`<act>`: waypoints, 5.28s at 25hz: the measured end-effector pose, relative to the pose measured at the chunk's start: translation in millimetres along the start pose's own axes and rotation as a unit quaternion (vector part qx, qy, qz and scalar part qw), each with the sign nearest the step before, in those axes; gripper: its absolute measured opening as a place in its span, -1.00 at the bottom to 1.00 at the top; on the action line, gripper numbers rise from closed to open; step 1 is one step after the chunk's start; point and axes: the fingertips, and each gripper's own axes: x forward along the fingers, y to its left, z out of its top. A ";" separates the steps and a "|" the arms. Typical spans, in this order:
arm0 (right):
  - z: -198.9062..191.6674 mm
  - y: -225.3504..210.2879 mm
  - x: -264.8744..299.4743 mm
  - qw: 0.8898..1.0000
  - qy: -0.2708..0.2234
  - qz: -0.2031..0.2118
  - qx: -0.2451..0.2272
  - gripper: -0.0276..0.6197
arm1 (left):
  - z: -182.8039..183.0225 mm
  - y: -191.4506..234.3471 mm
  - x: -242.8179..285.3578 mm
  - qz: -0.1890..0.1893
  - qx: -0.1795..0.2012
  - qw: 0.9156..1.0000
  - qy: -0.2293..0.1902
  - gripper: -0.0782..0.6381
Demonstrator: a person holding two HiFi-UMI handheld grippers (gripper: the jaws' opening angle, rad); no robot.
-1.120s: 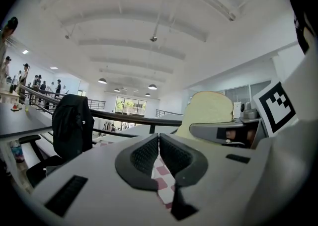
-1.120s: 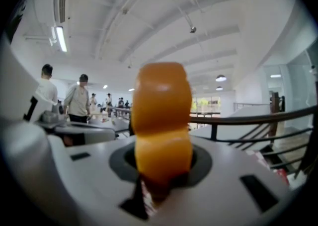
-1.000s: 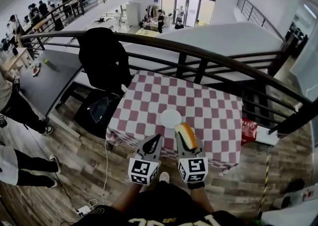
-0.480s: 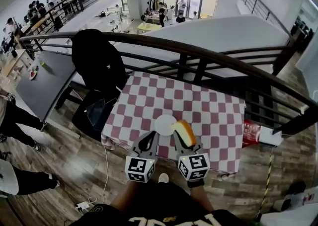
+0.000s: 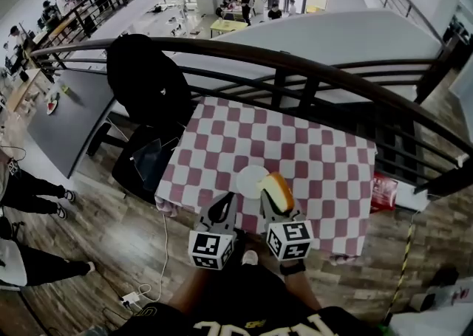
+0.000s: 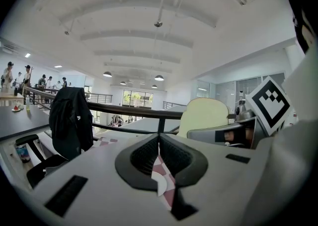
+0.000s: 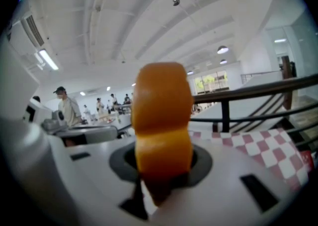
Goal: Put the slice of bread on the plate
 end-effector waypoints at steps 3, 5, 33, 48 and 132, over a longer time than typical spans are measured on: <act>-0.2 -7.7 10.5 1.000 0.011 -0.004 -0.010 -0.62 | -1.2 6.4 14.3 -0.003 -0.002 1.000 0.001 -0.70; 3.3 -12.8 19.1 1.000 0.017 -0.008 -0.023 -0.62 | 2.7 9.1 26.0 -0.010 -0.003 1.000 0.000 -0.70; -163.3 -42.3 130.4 0.941 0.330 0.037 0.058 -0.62 | -71.6 73.6 132.1 -0.035 -0.035 0.994 0.098 -0.70; -219.9 -25.8 165.7 0.882 0.423 0.098 0.182 -0.62 | -97.4 99.6 155.4 -0.021 -0.054 0.989 0.137 -0.70; 128.0 -34.8 55.1 0.987 -0.106 -0.086 -0.082 -0.87 | 109.7 14.9 127.3 -0.095 0.043 0.990 -0.092 -0.70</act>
